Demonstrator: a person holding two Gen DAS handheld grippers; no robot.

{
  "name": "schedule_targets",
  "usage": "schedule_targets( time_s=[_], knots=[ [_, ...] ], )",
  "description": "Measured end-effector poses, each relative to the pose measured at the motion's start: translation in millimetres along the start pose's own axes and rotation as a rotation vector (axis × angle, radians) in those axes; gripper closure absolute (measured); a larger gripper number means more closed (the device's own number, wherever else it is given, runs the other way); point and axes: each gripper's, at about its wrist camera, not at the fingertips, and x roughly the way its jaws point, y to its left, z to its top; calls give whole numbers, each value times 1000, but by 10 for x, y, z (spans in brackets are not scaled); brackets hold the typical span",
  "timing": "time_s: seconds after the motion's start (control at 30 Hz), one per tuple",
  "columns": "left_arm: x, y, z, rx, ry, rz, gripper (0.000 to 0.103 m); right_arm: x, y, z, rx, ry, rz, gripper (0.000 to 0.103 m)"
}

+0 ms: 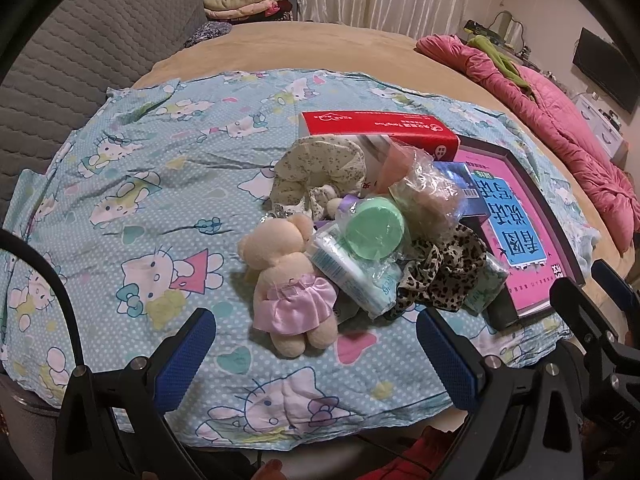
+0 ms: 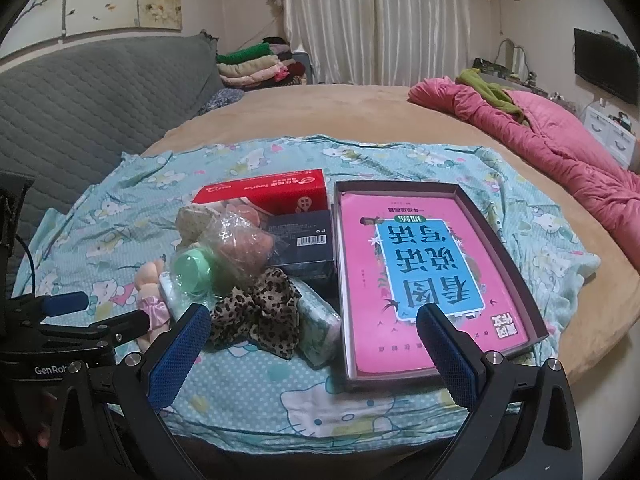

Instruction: Organize soft objects

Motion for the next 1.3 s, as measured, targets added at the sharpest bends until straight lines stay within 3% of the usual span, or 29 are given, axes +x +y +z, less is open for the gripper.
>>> schedule_targets(
  time_s=[0.97,1.3],
  knots=[
    [6,-42,-25,-4,-1,-10,2,4,-23,-18,7,3,0,0],
    [52,88,-11,-49,23,-39,2,30,-23,-24,6,10,3,0]
  ],
)
